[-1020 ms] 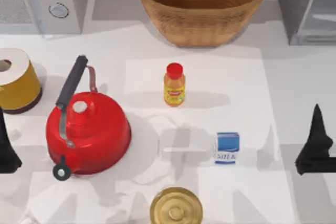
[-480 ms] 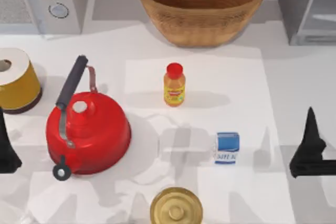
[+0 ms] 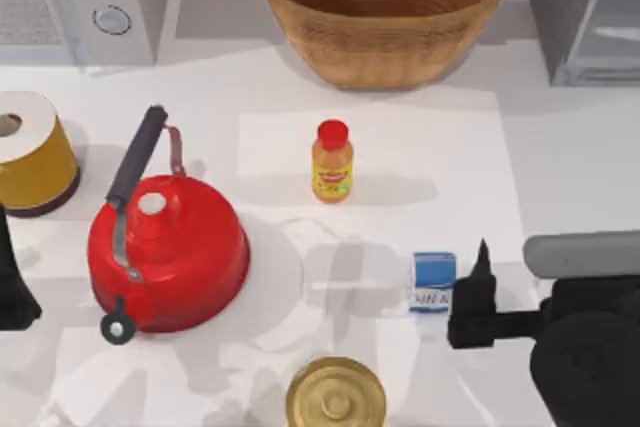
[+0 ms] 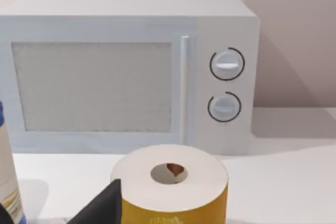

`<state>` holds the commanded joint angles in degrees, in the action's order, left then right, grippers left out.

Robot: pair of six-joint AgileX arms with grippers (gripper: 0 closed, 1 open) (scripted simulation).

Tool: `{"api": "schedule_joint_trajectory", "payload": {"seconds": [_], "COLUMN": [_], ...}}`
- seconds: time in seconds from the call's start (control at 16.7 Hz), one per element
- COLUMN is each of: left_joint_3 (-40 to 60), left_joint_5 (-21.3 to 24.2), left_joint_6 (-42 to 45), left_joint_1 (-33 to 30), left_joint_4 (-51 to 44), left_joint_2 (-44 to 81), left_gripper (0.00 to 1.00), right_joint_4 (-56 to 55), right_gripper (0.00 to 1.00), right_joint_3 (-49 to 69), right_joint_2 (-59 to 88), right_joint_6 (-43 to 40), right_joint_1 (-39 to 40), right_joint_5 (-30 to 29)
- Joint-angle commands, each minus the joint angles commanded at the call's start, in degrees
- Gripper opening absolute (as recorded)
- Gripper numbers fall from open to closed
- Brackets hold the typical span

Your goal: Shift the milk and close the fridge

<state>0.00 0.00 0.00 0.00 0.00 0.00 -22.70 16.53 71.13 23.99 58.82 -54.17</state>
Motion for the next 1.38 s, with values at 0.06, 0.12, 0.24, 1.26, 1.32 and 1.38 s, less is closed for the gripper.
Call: {"api": "schedule_joint_trajectory", "payload": {"seconds": [0.06,0.12,0.24,1.26,1.32,1.38], "left_joint_3": [0.0,0.0,0.0,0.0,0.0,0.0], "left_joint_5": [0.0,0.0,0.0,0.0,0.0,0.0], "left_joint_6": [0.0,0.0,0.0,0.0,0.0,0.0], "left_joint_1": [0.0,0.0,0.0,0.0,0.0,0.0], "left_joint_4": [0.0,0.0,0.0,0.0,0.0,0.0], "left_joint_2": [0.0,0.0,0.0,0.0,0.0,0.0], "left_gripper": [1.00,1.00,1.00,1.00,1.00,1.00], "right_joint_4": [2.8,5.4,10.0,5.7,4.4,3.6], "right_gripper": [1.00,1.00,1.00,1.00,1.00,1.00], "right_joint_3": [3.0,6.0,11.5,18.7,18.7,18.8], "right_joint_2": [4.8,9.1,16.1,28.9,29.8,30.4], "right_joint_6": [4.1,8.1,15.0,16.1,15.5,15.1], "right_joint_1": [0.8,1.5,2.8,-0.3,-0.8,-1.1], "right_joint_5": [0.1,0.2,0.6,4.8,5.1,5.4]}}
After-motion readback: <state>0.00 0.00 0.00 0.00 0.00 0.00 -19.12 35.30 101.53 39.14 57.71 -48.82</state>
